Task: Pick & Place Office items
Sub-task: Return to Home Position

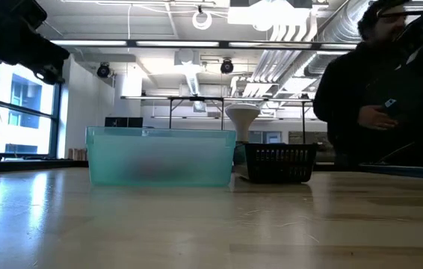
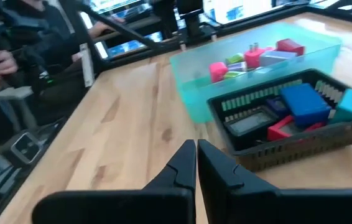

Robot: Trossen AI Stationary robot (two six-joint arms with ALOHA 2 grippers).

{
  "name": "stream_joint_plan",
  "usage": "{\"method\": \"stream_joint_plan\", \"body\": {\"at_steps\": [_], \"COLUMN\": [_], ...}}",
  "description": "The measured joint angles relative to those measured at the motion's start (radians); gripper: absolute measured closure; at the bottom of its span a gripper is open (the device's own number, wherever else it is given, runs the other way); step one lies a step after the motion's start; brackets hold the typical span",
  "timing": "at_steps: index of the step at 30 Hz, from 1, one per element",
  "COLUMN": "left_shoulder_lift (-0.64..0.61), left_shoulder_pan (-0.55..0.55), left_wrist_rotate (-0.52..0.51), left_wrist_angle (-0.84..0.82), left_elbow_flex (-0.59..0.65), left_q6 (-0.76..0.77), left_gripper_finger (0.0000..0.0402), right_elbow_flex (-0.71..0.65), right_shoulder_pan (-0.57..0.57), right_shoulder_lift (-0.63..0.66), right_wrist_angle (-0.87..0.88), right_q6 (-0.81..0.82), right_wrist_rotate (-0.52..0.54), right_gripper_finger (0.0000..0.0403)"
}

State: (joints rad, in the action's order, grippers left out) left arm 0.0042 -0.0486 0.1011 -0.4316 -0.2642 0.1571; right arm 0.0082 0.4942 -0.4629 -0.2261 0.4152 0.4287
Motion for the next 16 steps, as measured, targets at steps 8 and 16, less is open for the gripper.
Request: {"method": "stream_joint_plan", "body": {"at_steps": [8,16], "left_shoulder_lift": [0.0,-0.002], "left_shoulder_pan": [0.0,0.0], "left_wrist_rotate": [-0.017,-0.025], "left_wrist_angle": [0.07,0.122], "left_elbow_flex": [0.074,0.155], "left_q6": [-0.021,-0.038], "left_gripper_finger": [0.0401,0.0401], "right_elbow_flex": [0.0,-0.001], "right_shoulder_pan": [0.0,0.001], "right_shoulder_lift": [0.0,0.0], "right_wrist_angle": [0.01,0.044], "right_q6": [0.038,0.052], "right_wrist_rotate": [0.128,0.17], "right_gripper_finger": [0.0399,0.0399]}}
